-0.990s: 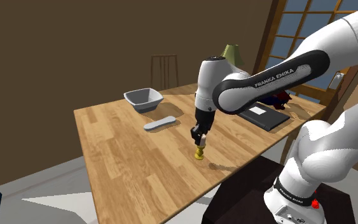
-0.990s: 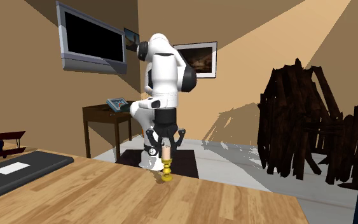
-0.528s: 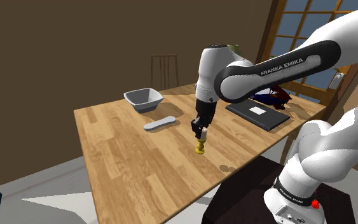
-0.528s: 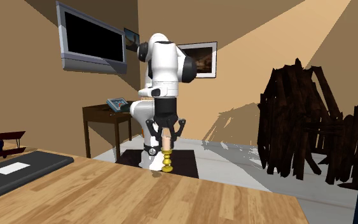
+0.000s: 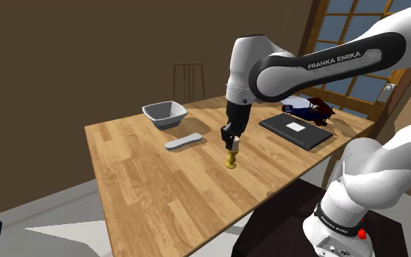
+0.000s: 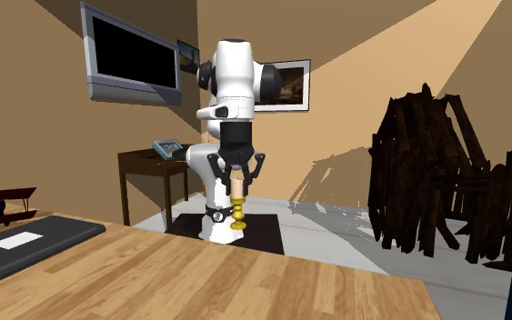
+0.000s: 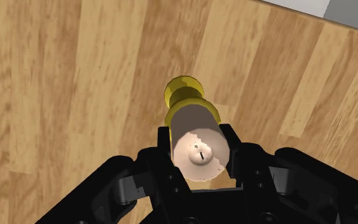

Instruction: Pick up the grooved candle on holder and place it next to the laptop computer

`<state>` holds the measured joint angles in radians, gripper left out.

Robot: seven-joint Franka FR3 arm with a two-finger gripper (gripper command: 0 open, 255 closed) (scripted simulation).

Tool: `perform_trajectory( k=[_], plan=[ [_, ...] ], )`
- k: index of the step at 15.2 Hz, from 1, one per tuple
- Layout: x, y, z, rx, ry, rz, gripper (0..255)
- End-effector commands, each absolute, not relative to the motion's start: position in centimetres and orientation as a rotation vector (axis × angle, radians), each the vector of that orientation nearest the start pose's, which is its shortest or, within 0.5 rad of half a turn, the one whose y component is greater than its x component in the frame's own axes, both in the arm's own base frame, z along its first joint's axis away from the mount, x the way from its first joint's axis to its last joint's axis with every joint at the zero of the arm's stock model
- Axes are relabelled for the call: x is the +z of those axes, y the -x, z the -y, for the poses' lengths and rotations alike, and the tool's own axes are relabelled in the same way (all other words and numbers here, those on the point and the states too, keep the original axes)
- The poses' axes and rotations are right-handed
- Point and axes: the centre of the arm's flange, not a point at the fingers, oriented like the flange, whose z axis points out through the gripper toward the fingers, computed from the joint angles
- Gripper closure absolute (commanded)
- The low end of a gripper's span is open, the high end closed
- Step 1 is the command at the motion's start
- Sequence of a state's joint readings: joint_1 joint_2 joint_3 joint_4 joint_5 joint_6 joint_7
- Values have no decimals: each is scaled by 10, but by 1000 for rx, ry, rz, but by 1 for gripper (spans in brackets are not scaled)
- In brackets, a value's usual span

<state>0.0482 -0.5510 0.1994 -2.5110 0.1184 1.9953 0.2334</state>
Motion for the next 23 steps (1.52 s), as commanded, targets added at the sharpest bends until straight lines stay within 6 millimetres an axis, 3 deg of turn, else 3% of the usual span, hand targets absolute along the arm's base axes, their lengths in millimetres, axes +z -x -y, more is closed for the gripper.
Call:
perform_trajectory(
  k=[1, 14, 23],
  plan=[
    [479, -371, -105, -42, 3129, -95, 255],
    [543, -371, -105, -42, 3129, -95, 255],
    [544, -345, 11, -42, 3129, -95, 255]
  ],
)
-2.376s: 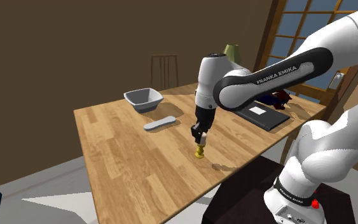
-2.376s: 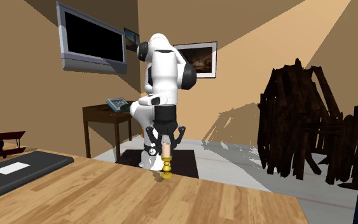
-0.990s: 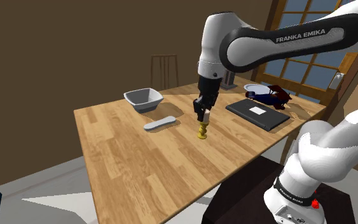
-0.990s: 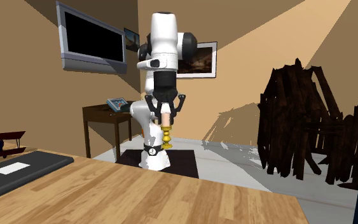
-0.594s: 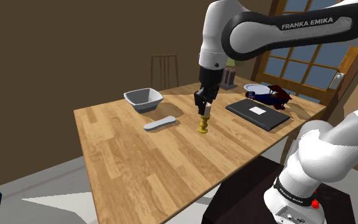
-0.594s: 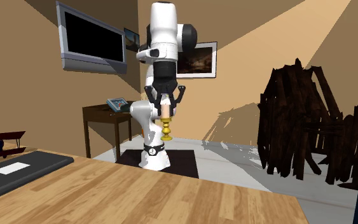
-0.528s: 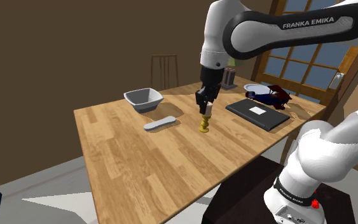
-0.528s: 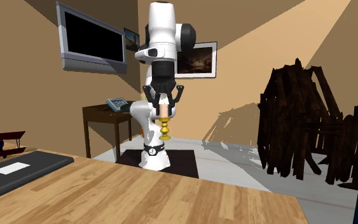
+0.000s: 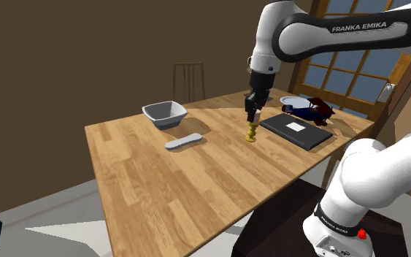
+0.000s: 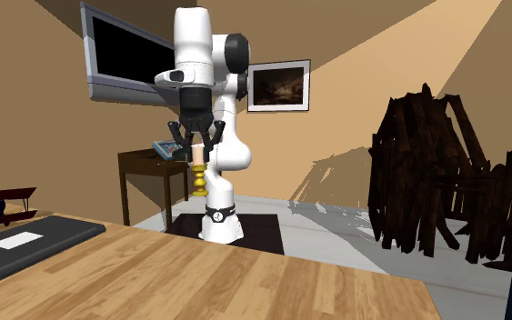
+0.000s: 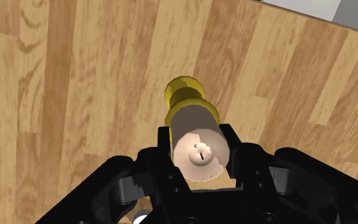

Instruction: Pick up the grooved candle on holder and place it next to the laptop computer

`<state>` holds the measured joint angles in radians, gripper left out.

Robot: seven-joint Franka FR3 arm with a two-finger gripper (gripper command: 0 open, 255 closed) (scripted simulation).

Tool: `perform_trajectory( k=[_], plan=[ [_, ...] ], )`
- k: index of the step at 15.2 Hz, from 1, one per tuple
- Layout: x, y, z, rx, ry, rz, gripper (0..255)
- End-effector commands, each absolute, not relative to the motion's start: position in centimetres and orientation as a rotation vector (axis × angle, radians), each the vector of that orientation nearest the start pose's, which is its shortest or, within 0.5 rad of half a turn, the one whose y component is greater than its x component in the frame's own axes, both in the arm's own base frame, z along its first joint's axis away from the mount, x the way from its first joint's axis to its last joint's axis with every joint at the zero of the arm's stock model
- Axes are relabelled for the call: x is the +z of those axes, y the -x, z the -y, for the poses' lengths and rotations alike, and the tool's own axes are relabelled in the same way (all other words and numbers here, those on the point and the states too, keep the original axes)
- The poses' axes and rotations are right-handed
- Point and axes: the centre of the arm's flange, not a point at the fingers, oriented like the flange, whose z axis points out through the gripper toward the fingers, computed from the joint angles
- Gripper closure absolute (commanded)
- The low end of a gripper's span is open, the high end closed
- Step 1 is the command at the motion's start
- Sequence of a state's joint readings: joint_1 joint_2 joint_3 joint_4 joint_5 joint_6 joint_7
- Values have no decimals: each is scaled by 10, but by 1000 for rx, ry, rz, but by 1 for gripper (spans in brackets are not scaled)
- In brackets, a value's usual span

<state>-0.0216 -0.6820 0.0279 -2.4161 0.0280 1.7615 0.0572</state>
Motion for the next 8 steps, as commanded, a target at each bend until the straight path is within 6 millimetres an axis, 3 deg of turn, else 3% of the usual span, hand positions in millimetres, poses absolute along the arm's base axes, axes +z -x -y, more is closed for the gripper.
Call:
perform_trajectory(
  k=[1, 8],
  plan=[
    [544, -342, 23, -42, 3129, -95, 255],
    [545, -321, 114, -42, 3129, -95, 255]
  ],
)
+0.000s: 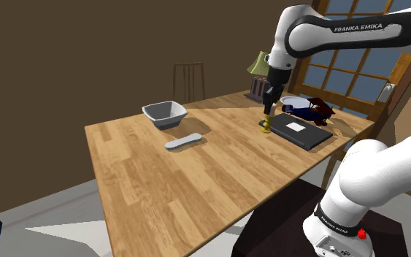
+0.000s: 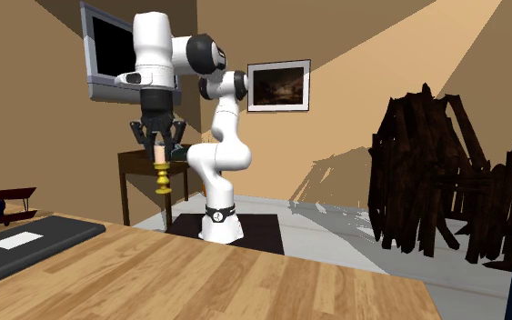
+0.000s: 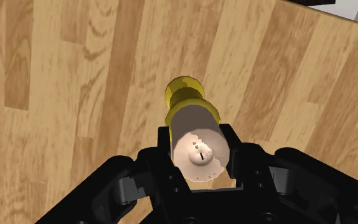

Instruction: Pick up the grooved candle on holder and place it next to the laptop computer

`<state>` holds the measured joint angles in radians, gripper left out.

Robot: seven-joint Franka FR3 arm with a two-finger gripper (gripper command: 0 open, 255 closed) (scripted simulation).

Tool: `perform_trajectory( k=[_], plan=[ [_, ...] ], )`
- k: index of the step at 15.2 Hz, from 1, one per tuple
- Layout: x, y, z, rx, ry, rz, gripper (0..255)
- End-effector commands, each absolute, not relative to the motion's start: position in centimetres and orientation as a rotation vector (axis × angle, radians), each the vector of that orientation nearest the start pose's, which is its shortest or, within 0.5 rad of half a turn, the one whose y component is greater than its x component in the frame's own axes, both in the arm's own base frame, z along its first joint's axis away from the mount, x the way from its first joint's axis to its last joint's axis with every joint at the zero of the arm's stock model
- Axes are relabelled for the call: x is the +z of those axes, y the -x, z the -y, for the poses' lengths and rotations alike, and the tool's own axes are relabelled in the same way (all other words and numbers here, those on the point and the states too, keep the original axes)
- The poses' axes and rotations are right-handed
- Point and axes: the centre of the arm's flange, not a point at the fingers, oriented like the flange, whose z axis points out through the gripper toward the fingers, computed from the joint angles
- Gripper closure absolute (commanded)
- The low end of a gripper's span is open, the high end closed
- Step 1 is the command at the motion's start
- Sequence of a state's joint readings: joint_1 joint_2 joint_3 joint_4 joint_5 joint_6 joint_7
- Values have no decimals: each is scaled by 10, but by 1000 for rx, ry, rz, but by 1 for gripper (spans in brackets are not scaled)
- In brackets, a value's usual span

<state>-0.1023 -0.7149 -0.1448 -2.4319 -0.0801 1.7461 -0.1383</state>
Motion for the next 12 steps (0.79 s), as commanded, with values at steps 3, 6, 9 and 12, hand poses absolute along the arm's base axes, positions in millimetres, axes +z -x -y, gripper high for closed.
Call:
perform_trajectory(
  k=[3, 6, 9, 12],
  plan=[
    [545, -313, 152, -42, 3129, -95, 255],
    [545, -304, 191, -42, 3129, -95, 255],
    [546, -295, 229, -42, 3129, -95, 255],
    [546, -285, 273, -42, 3129, -95, 255]
  ],
)
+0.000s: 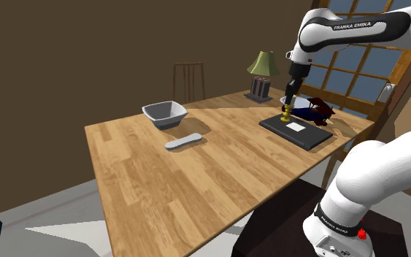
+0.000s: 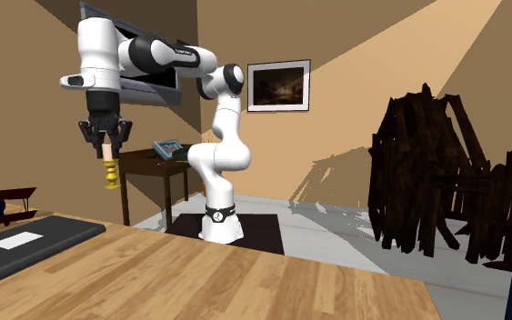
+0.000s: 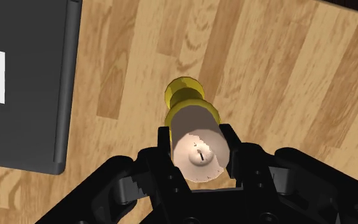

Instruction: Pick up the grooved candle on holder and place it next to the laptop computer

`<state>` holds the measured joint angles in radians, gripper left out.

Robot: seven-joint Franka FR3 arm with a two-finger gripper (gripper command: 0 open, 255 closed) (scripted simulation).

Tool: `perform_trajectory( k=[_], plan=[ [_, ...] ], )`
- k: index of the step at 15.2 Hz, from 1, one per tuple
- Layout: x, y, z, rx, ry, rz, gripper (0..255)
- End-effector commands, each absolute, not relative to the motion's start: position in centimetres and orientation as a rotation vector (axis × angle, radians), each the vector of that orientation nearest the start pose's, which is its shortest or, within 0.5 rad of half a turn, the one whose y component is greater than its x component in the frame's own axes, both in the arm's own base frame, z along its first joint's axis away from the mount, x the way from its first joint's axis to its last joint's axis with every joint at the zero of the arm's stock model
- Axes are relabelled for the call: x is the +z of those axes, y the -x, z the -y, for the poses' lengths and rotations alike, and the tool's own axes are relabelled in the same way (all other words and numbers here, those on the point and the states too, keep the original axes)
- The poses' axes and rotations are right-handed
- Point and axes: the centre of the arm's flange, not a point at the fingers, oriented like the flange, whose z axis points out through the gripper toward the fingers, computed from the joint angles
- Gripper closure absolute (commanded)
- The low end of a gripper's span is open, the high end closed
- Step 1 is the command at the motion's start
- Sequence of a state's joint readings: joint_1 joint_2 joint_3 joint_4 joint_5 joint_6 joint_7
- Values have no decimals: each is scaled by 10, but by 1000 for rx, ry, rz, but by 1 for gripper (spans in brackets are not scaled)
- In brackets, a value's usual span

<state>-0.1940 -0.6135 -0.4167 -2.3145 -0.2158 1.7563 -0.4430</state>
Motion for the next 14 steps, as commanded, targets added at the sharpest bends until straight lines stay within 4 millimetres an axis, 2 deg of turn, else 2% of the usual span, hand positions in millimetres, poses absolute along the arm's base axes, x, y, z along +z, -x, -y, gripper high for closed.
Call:
perform_trajectory(
  k=[1, 14],
  plan=[
    [541, -285, 273, -42, 3129, -95, 255],
    [472, -285, 273, -42, 3129, -95, 255]
  ],
)
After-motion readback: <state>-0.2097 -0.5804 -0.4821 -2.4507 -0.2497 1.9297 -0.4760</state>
